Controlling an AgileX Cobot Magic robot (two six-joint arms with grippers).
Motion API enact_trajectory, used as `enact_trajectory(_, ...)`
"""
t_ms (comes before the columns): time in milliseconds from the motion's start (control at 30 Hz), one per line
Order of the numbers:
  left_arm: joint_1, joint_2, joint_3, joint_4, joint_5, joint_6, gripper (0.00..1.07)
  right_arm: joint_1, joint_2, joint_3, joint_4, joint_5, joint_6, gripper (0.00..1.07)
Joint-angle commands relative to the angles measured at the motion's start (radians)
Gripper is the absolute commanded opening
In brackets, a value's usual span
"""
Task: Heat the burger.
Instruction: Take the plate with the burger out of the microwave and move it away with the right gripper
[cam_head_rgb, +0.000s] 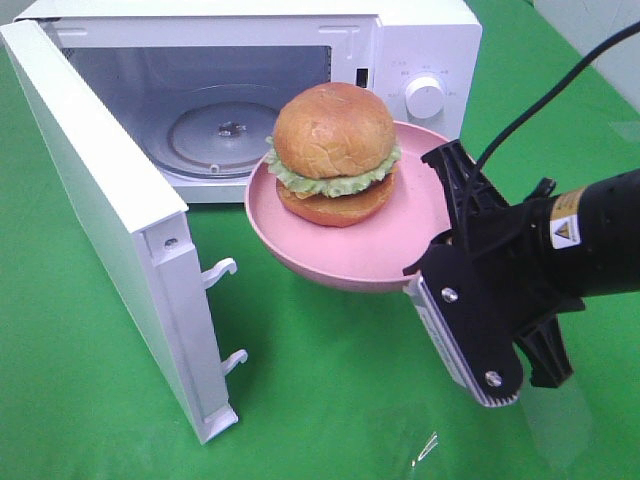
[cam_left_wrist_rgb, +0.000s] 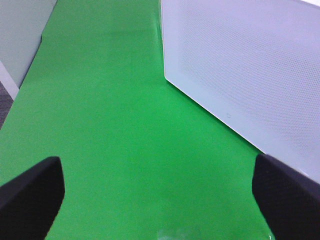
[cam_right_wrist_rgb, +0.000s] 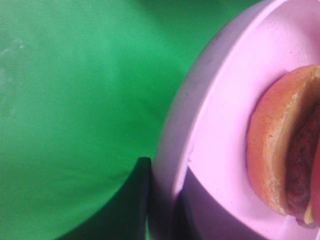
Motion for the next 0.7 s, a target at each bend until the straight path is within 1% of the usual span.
enact_trajectory(33, 0.003, -0.017, -0.003, 0.000, -0.005, 0.001, 0.94, -0.006, -0.113, 0.038, 0.002, -0.001, 0.012, 0.00)
enact_trajectory(200, 0.003, -0.017, -0.003, 0.000, -0.005, 0.001, 0.94, -0.006, -0.193, 0.077, -0.017, 0.062, 0.043, 0.00)
enact_trajectory(233, 0.003, -0.017, -0.003, 0.000, -0.005, 0.001, 0.94, -0.006, -0.235, 0.097, -0.038, 0.096, 0.078, 0.00)
enact_trajectory(333, 0.003, -0.017, -0.003, 0.000, -0.005, 0.001, 0.94, -0.006, -0.275, 0.112, -0.068, 0.126, 0.129, 0.00)
enact_trajectory(400, 0.003, -0.017, -0.003, 0.000, -0.005, 0.001, 0.94, -0.006, -0.322, 0.126, -0.132, 0.175, 0.209, 0.00)
enact_trajectory(433, 0.003, -0.017, -0.003, 0.000, -0.005, 0.001, 0.94, -0.006, -0.322, 0.126, -0.132, 0.175, 0.209, 0.00)
enact_trajectory(467, 0.003, -0.017, -0.003, 0.000, -0.005, 0.001, 0.94, -0.006, -0.352, 0.127, -0.187, 0.220, 0.292, 0.00)
enact_trajectory(500, 0.003, -0.017, -0.003, 0.000, -0.005, 0.001, 0.94, -0.006, -0.352, 0.127, -0.187, 0.220, 0.292, 0.00)
enact_trajectory(533, 0.003, -0.017, -0.003, 0.000, -0.005, 0.001, 0.94, -0.006, -0.377, 0.127, -0.245, 0.256, 0.389, 0.00)
enact_trajectory(567, 0.003, -0.017, -0.003, 0.000, -0.005, 0.001, 0.94, -0.006, -0.377, 0.127, -0.245, 0.256, 0.389, 0.00)
enact_trajectory(600, 0.003, -0.017, -0.003, 0.000, -0.005, 0.001, 0.94, -0.006, -0.392, 0.127, -0.312, 0.291, 0.479, 0.00)
enact_trajectory(633, 0.003, -0.017, -0.003, 0.000, -0.005, 0.001, 0.94, -0.006, -0.392, 0.127, -0.312, 0.291, 0.479, 0.00)
enact_trajectory(667, 0.003, -0.017, -0.003, 0.000, -0.005, 0.001, 0.94, -0.006, -0.399, 0.127, -0.392, 0.330, 0.576, 0.00)
enact_trajectory(700, 0.003, -0.017, -0.003, 0.000, -0.005, 0.001, 0.94, -0.006, -0.399, 0.127, -0.392, 0.330, 0.576, 0.00)
